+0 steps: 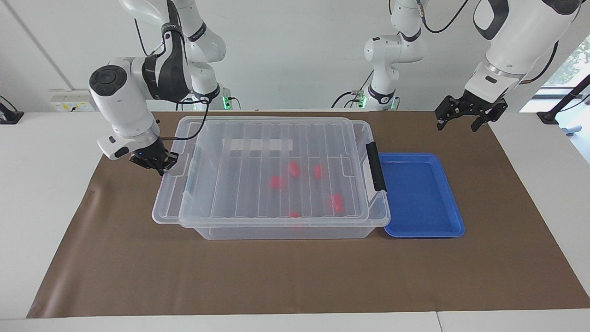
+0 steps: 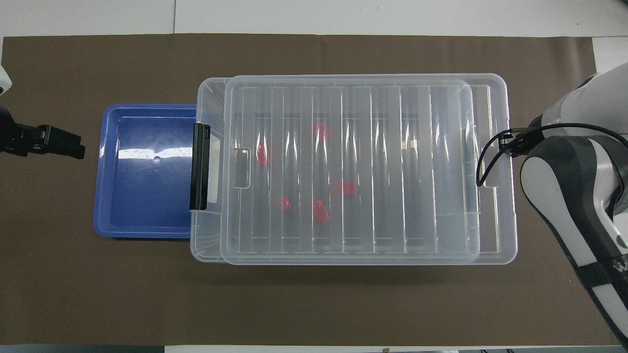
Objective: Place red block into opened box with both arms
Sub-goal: 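Press the lid edge with the right gripper until the lid is shut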
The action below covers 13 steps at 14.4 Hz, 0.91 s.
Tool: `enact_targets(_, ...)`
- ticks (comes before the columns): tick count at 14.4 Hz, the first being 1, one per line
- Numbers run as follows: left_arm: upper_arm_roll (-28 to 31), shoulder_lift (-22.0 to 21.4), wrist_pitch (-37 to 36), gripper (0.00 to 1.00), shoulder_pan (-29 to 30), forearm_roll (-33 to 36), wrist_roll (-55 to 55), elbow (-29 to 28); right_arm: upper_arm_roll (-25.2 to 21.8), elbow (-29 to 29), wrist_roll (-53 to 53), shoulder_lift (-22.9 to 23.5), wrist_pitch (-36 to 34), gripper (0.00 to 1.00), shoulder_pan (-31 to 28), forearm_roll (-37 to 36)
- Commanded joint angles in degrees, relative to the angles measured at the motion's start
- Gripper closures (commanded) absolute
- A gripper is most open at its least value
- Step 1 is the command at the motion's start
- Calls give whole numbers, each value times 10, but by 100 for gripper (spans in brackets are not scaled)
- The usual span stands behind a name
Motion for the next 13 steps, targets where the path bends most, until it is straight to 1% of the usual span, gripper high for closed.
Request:
enact_targets(1, -3, -13, -5, 0, 4, 6, 5, -10, 17, -15, 28, -12, 10, 100, -4, 2)
enact_targets(9, -3, -13, -5, 0, 4, 6, 5, -10, 49, -15, 81, -12, 12, 100, -4, 2)
enact_targets(13, -3, -13, -5, 0, 4, 6, 5, -11, 50, -15, 80, -11, 12, 100, -4, 2)
